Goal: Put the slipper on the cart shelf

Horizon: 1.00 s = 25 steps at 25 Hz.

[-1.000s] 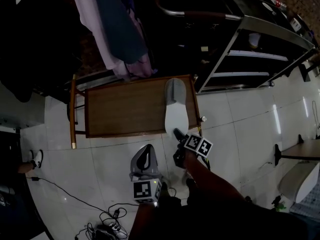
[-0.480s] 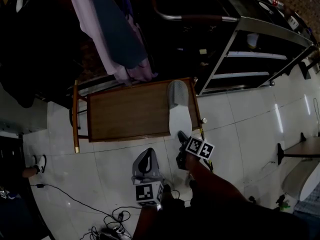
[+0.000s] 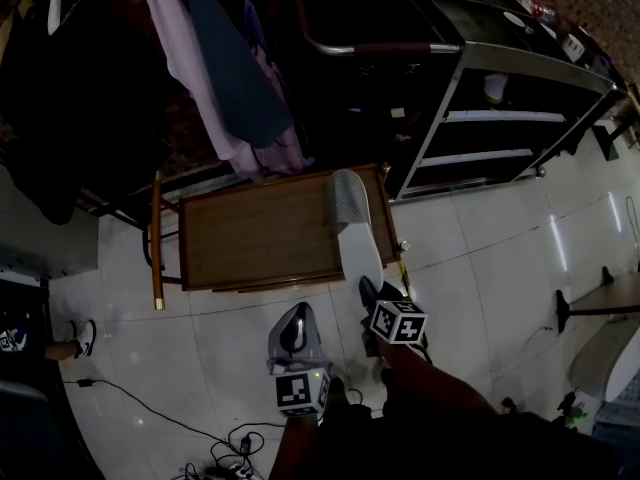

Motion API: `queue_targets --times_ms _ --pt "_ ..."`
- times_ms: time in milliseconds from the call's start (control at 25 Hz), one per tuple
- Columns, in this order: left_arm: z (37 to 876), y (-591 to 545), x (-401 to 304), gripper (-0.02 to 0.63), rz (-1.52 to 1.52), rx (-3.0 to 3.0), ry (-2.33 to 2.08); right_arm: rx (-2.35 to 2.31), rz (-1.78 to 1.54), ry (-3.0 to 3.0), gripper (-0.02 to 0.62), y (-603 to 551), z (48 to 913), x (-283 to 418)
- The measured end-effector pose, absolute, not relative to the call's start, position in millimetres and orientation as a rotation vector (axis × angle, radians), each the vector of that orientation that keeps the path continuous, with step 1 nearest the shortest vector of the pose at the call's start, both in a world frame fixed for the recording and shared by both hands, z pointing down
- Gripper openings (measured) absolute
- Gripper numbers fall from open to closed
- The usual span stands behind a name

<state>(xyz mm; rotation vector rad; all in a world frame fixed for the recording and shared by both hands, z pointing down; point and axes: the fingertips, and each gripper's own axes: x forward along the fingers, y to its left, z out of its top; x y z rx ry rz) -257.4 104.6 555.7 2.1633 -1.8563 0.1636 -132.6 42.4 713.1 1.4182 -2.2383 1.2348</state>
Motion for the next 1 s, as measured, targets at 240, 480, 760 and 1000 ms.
queue_targets --times_ms 240,480,760,1000 --pt "539.8 103.7 -246.3 0.015 0.132 2.203 -1.856 1.432 0.911 -2.369 0.061 44.5 650.4 -133.7" --pt "514.1 104.5 -241.8 0.015 0.146 2.252 -1.889 1.489 0.605 -2.491 0.061 44.9 568.7 -124.4" --pt "470.9 98.7 -235.5 0.015 0.143 2.352 -1.955 1.596 0.305 -2.600 0.061 45.7 484.2 -108.3" --pt "442.0 97.7 -220.3 0.015 0.096 2.413 -1.959 1.606 0.070 -2.693 0.061 54.6 423.1 -107.7"
